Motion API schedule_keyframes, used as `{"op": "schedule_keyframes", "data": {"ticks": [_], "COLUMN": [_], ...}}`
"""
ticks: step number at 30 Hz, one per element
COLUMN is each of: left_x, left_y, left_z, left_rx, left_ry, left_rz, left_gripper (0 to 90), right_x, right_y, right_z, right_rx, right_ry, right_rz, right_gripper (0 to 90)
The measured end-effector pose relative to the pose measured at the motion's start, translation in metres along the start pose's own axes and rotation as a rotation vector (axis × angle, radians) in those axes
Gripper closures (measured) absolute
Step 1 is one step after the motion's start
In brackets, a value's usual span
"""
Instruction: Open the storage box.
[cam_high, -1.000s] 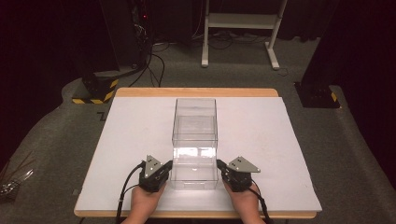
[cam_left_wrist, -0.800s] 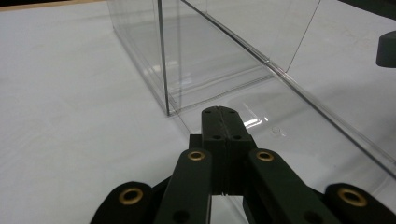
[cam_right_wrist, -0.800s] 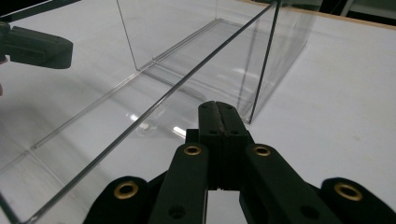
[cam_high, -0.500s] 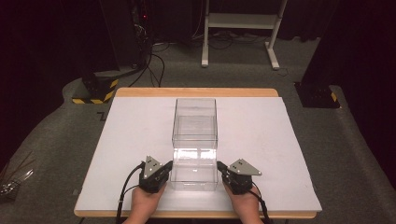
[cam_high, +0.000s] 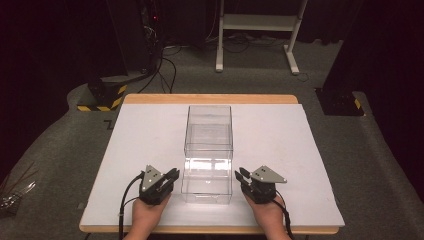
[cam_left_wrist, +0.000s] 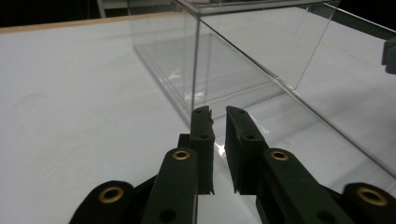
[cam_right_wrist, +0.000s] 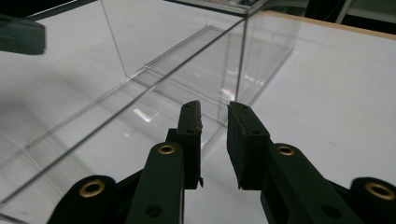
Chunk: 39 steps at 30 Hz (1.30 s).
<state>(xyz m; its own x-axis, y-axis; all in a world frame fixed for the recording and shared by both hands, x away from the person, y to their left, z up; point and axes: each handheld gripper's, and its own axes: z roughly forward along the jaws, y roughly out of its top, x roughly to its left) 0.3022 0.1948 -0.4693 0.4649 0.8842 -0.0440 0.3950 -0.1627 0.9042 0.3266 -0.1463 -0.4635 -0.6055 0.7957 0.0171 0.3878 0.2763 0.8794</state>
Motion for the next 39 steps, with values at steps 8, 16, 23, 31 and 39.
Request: {"op": "schedule_keyframes", "data": {"ticks": [8, 16, 23, 31, 39], "left_x": [0.049, 0.089, 0.1, 0.106, 0.105], "left_y": [-0.011, -0.023, -0.034, -0.038, -0.038], "left_z": [-0.005, -0.007, -0.001, 0.0, 0.0], "left_rx": [0.072, 0.183, 0.256, 0.264, 0.263], "left_ry": [0.166, 0.222, 0.242, 0.23, 0.24], "left_rz": [0.033, -0.015, -0.026, -0.083, -0.067], "left_gripper": [70.6, 57.8, 48.7, 41.9, 41.3], "right_x": [-0.037, -0.08, -0.101, -0.1, -0.102], "right_y": [-0.012, -0.033, -0.046, -0.05, -0.051], "right_z": [-0.009, -0.016, -0.021, -0.016, -0.017], "right_rx": [0.053, 0.131, 0.188, 0.249, 0.245], "right_ry": [-0.071, -0.149, -0.218, -0.259, -0.252], "right_rz": [0.032, 0.093, 0.132, 0.096, 0.116], "right_gripper": [67.1, 62.0, 52.6, 44.6, 43.0]}}
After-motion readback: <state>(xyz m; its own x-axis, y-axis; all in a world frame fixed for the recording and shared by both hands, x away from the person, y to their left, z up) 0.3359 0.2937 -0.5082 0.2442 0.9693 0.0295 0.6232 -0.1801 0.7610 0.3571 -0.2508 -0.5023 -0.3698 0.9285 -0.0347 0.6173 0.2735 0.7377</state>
